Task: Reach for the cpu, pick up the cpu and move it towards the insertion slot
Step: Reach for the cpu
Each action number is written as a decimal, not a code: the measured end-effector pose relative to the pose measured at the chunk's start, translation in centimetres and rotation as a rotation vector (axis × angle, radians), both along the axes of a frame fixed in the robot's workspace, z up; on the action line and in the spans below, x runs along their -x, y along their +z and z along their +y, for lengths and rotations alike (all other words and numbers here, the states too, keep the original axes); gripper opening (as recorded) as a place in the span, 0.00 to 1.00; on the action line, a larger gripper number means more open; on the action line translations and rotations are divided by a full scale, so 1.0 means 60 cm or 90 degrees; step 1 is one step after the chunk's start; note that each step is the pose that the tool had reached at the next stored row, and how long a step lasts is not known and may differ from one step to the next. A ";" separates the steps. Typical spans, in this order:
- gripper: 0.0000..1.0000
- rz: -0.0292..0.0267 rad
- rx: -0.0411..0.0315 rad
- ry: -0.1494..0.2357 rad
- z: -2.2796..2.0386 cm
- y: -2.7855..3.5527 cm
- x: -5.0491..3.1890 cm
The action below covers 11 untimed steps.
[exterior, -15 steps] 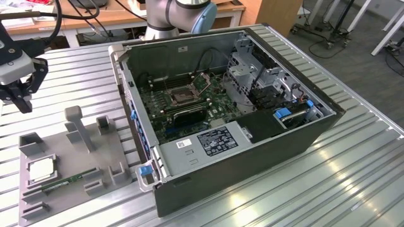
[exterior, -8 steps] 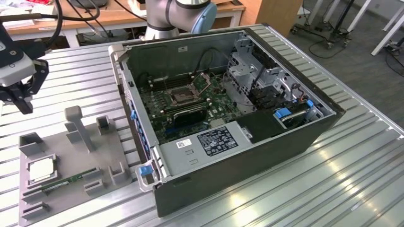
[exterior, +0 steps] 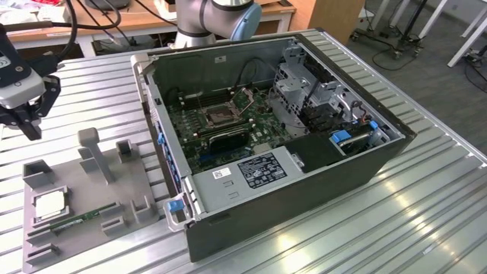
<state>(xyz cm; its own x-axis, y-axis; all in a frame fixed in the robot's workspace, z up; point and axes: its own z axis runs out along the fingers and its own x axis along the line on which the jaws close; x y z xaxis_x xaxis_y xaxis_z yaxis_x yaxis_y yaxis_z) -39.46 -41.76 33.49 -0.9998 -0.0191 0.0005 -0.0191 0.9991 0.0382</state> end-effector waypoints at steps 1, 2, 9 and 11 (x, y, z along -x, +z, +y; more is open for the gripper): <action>0.11 0.0000 0.0000 0.000 0.0000 -0.001 0.000; 0.11 0.0000 0.0000 0.000 0.0000 -0.003 0.000; 0.11 0.0001 0.0000 0.000 0.0000 -0.011 0.000; 0.11 0.0000 0.0000 0.000 0.0000 -0.013 0.000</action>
